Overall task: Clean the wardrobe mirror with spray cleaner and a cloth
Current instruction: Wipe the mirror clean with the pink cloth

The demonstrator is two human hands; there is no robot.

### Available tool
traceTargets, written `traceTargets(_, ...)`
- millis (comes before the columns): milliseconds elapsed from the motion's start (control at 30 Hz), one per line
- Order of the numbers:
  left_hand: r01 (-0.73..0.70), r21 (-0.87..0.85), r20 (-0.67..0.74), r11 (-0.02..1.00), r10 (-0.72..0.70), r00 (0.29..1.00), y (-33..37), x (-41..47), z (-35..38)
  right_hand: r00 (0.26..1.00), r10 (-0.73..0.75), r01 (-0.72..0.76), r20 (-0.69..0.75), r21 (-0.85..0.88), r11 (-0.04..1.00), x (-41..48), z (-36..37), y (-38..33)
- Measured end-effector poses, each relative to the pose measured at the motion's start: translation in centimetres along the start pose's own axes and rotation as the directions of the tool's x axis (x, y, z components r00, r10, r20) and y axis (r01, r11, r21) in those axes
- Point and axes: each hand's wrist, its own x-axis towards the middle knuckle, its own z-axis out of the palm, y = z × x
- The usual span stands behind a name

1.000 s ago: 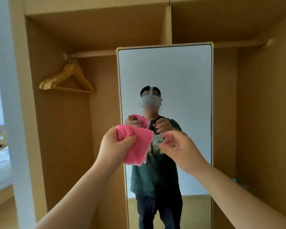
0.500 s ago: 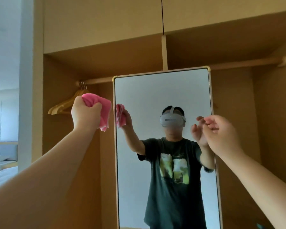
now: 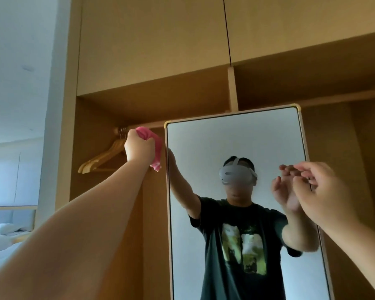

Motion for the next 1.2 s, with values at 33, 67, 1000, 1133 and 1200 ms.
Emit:
traceTargets(33, -0.010, -0.021, 0.024, 1.000, 0.011, 1.000, 0.3, 0.0, 0.8, 1.000, 0.007, -0.007, -0.005, 0.011, 1.000, 0.1, 0.1, 0.1)
traceTargets(67, -0.016, -0.054, 0.048, 0.998, 0.019, 0.999, 0.5, -0.1, 1.5, 1.000, 0.015, -0.015, -0.012, 0.022, 1.000, 0.1, 0.2, 0.2)
traceTargets(1000, -0.036, -0.045, 0.173, 0.998, 0.044, 0.984, -2.2, -6.9, 4.7, 0.899, 0.413, -0.431, 0.146, 0.121, 0.894, -2.4, 2.7, 7.3)
traceTargets(1133, -0.044, -0.076, 0.201, 0.996, 0.058, 0.978, -2.8, -8.1, 3.7, 0.893, 0.416, -0.442, 0.172, 0.162, 0.882, -3.2, 3.1, 8.6)
traceTargets(1200, -0.037, -0.070, 0.204, 0.997, 0.050, 0.978, -3.0, -9.0, 3.6, 0.891, 0.415, -0.444, 0.184, 0.162, 0.882, -3.7, 3.2, 8.5)
